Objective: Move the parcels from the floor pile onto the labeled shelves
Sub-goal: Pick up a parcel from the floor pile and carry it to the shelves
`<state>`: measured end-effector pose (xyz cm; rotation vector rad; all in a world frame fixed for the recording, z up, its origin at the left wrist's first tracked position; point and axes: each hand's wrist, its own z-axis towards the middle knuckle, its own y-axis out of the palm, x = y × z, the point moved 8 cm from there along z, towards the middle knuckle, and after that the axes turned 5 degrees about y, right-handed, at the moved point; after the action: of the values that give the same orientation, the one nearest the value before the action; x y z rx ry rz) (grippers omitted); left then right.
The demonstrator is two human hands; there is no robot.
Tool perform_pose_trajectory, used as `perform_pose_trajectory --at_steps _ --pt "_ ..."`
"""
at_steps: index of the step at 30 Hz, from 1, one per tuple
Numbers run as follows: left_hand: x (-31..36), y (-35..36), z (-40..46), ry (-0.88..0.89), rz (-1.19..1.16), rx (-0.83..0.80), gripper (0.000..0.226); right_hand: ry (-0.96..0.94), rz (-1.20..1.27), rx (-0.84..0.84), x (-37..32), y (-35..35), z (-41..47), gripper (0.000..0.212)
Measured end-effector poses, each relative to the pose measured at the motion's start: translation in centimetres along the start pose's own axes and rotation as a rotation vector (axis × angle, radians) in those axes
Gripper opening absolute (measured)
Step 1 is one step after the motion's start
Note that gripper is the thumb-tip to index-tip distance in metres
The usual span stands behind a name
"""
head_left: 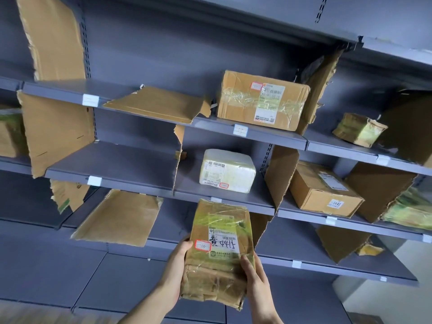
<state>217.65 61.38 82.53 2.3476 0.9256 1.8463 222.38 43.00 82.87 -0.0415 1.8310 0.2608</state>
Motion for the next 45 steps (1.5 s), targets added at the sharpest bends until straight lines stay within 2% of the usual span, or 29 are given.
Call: perform_pose_trajectory --at_steps 15,21,26,29,34,39,43,45 --pt "-1.2 0.2 1.8 -0.034 0.044 -0.053 0.03 0.025 -0.007 0.125 0.3 -0.8 0.5 0.027" --pt "-1.1 1.6 3.3 -0.045 0.1 -0.072 0.029 -0.063 -0.024 0.176 -0.7 -2.5 1.4 0.027" --pt "1.6 5.1 4.9 0.061 0.126 -0.088 0.028 -0.217 -0.026 0.171 -4.3 -3.7 2.7 0.04" --pt "3.5 7.5 5.8 0.184 0.11 -0.13 0.037 -0.288 -0.014 0.146 -6.1 -4.7 4.0 0.037" --pt "5.5 11.1 6.8 0.331 0.125 -0.209 0.036 -0.33 0.014 0.125 -7.7 -6.5 6.6 0.037" --pt "5.5 12.7 9.7 0.341 0.15 -0.151 0.036 -0.336 0.008 0.062 -8.7 -7.1 9.9 0.044" --pt "4.6 13.5 11.3 0.314 0.186 -0.12 0.034 -0.273 0.051 0.015 -8.5 -7.9 12.3 0.04" --pt "4.1 13.9 11.6 0.3 0.204 -0.121 0.042 -0.257 0.024 0.037 -8.0 -8.8 13.1 0.038"
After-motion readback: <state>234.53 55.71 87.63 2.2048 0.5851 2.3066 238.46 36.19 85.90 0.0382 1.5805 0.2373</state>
